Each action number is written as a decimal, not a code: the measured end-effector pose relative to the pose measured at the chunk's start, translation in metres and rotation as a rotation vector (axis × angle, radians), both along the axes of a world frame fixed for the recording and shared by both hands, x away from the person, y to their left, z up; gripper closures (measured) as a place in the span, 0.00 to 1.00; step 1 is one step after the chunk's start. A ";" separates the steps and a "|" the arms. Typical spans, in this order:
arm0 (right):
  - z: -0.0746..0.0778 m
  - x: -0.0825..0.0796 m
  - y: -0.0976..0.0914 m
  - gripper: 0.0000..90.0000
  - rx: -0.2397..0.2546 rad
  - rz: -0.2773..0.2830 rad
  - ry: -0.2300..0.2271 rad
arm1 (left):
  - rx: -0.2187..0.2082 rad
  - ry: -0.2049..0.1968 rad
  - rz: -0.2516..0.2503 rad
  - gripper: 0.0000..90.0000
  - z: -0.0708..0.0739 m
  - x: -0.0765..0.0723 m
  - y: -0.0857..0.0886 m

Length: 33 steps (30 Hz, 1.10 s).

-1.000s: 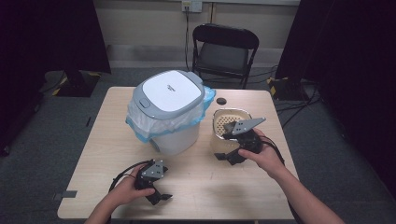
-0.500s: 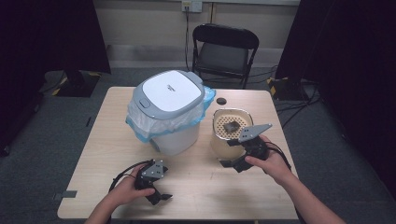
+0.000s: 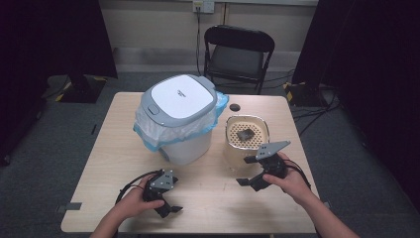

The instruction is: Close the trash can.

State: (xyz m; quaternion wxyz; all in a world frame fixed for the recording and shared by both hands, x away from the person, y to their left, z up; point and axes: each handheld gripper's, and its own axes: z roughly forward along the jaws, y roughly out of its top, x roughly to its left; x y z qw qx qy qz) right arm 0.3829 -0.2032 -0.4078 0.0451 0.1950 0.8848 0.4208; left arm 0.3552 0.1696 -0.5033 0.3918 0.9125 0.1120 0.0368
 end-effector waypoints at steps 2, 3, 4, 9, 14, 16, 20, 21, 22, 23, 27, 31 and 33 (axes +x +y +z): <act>-0.005 -0.001 0.000 0.16 -0.002 0.000 0.001 | 0.000 0.000 0.000 0.00 0.000 0.000 0.000; -0.007 -0.002 -0.001 0.16 -0.003 0.001 0.004 | 0.004 -0.003 -0.003 0.00 0.000 0.000 0.000; -0.009 -0.002 -0.001 0.16 -0.006 0.000 0.006 | 0.000 0.000 0.000 0.00 0.000 0.000 0.000; -0.019 -0.004 -0.001 0.16 -0.008 0.001 0.017 | 0.000 0.000 0.000 0.00 0.000 0.000 0.000; -0.027 -0.005 -0.003 0.16 -0.018 0.000 0.019 | -0.001 -0.001 0.000 0.00 0.000 0.000 0.000; -0.031 -0.005 -0.004 0.16 -0.014 -0.004 0.024 | 0.000 -0.001 0.000 0.00 0.000 0.000 0.000; -0.036 -0.005 -0.006 0.16 -0.010 -0.012 0.029 | 0.000 0.000 0.000 0.00 0.000 0.000 0.000; -0.037 -0.005 -0.007 0.16 -0.014 -0.011 0.027 | 0.003 -0.002 -0.002 0.00 0.000 0.000 0.000; -0.039 -0.006 -0.008 0.16 -0.022 -0.012 0.028 | 0.000 0.000 0.000 0.00 0.000 0.000 0.000; -0.039 -0.006 -0.008 0.16 -0.022 -0.012 0.028 | 0.000 0.000 0.000 0.00 0.000 0.000 0.000; -0.043 -0.007 -0.009 0.16 -0.025 -0.014 0.030 | 0.000 0.000 0.000 0.00 0.000 0.000 0.000; -0.045 -0.008 -0.012 0.16 -0.026 -0.013 0.029 | 0.001 -0.001 0.000 0.00 0.000 0.000 0.000; -0.047 -0.008 -0.014 0.16 -0.025 -0.017 0.036 | 0.003 -0.004 -0.003 0.00 0.000 0.000 0.000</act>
